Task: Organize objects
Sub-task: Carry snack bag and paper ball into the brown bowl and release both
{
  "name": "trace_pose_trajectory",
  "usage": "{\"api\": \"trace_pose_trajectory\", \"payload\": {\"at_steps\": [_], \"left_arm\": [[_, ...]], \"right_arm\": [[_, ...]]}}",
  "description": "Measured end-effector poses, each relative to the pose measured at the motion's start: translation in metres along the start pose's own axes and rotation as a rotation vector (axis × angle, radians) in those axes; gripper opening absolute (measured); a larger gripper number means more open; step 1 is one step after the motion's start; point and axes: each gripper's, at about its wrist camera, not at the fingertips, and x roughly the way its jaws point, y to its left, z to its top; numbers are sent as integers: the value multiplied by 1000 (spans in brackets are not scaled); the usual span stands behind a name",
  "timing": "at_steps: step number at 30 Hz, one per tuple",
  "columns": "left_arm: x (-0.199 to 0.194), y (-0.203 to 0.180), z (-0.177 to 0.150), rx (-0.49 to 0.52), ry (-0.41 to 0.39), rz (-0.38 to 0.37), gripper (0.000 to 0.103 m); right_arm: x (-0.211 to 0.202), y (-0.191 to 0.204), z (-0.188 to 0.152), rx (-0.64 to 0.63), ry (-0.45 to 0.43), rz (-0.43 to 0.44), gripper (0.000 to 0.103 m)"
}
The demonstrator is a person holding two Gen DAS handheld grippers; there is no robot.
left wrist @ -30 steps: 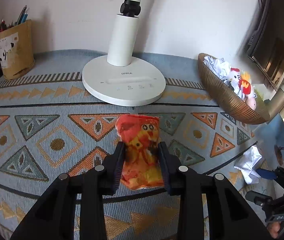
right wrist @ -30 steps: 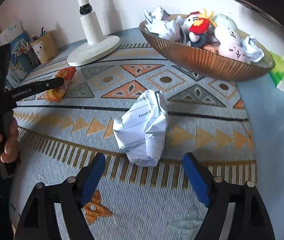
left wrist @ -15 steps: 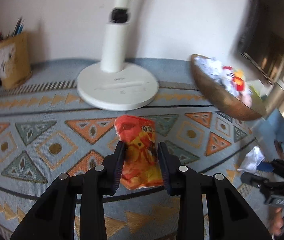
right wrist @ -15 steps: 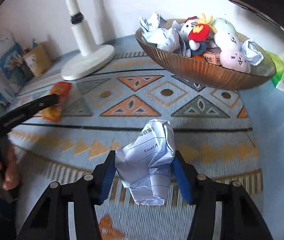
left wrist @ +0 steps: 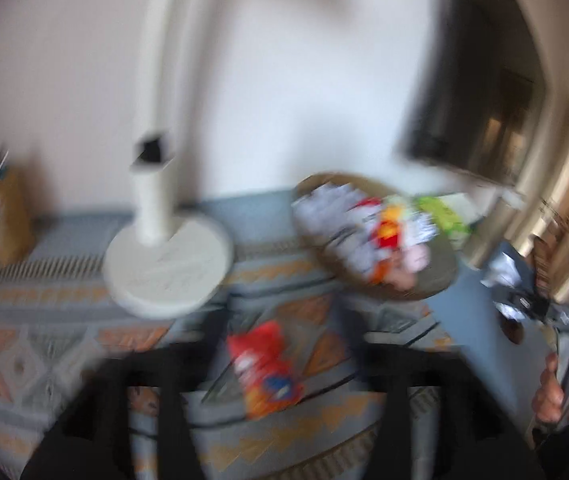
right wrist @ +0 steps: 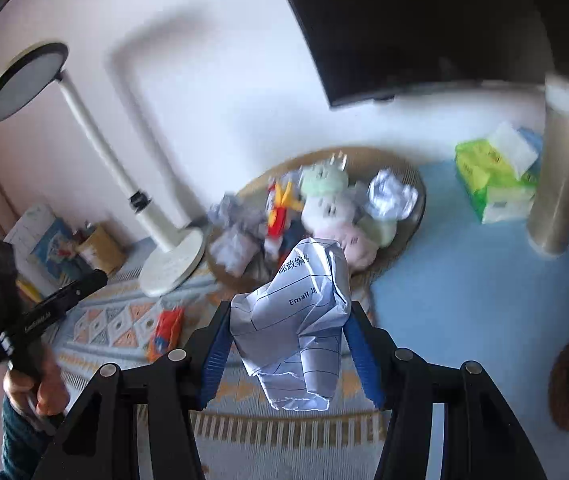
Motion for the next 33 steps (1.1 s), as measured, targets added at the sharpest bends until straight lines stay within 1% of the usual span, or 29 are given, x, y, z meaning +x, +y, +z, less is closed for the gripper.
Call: {"api": "trace_pose_trajectory", "payload": {"at_steps": [1,2,3,4,5,6,7,8,9,10,11,12,13,15,17,18,19,21,22,23,25,27,29,30,31,32,33], "left_arm": [[6,10,-10,-52,19,24,88],[13,13,-18,-73,51,21,88],[24,14,-25,-88,102,14,88],[42,14,-35,-107,183,2,87],[54,12,-41,-108,226,-7,85],[65,7,-46,-94,261,-9,77],[77,-2,-53,-59,299,26,74],[81,-9,-55,-26,301,64,73],[82,-16,-56,15,284,99,67],[88,-25,-55,55,305,129,56],[90,-31,-54,82,307,165,41],[93,-36,-53,106,314,180,36],[95,-42,-52,131,319,202,35],[92,-50,-49,160,311,219,32],[79,-57,-37,136,266,162,32],[72,-62,-28,122,243,127,32],[64,-70,-15,106,207,76,32],[55,-84,6,87,148,-11,32],[53,-96,20,78,120,-66,32],[56,-104,32,73,106,-89,32],[65,-122,52,81,77,-108,32],[85,-131,74,96,62,-98,32],[110,-127,90,68,70,-140,32],[119,-125,93,59,72,-144,32],[133,-124,99,61,81,-120,32],[143,-123,103,62,88,-112,32],[152,-121,108,62,92,-119,32]], "right_arm": [[4,0,-7,-1,12,0,54],[9,0,-16,0,29,3,54],[16,0,-24,3,55,12,54],[20,-2,-31,10,75,23,54],[25,-2,-35,19,94,35,54],[29,-2,-39,29,106,45,54],[30,-3,-41,31,111,50,54],[29,-2,-44,26,111,47,54],[28,-2,-44,16,106,33,54],[25,-3,-44,2,96,12,54],[21,-4,-43,-9,84,-8,54],[17,-7,-41,-11,72,-15,54],[13,-12,-37,-6,58,-11,54],[6,-18,-26,6,35,-11,54],[-3,-22,-12,14,-1,-14,54],[-8,-24,1,21,-33,-15,54],[-10,-27,10,27,-50,-16,54],[-12,-35,37,77,-102,-24,54],[-8,-39,50,107,-116,-21,54],[-4,-43,59,133,-122,-14,54],[14,-55,80,229,-114,6,54],[42,-71,96,324,-75,45,54],[67,-87,105,399,-40,72,54],[81,-95,110,434,-23,74,54],[93,-101,115,458,-15,77,54],[104,-107,120,481,-11,84,54],[111,-109,124,490,-12,90,54]]}}
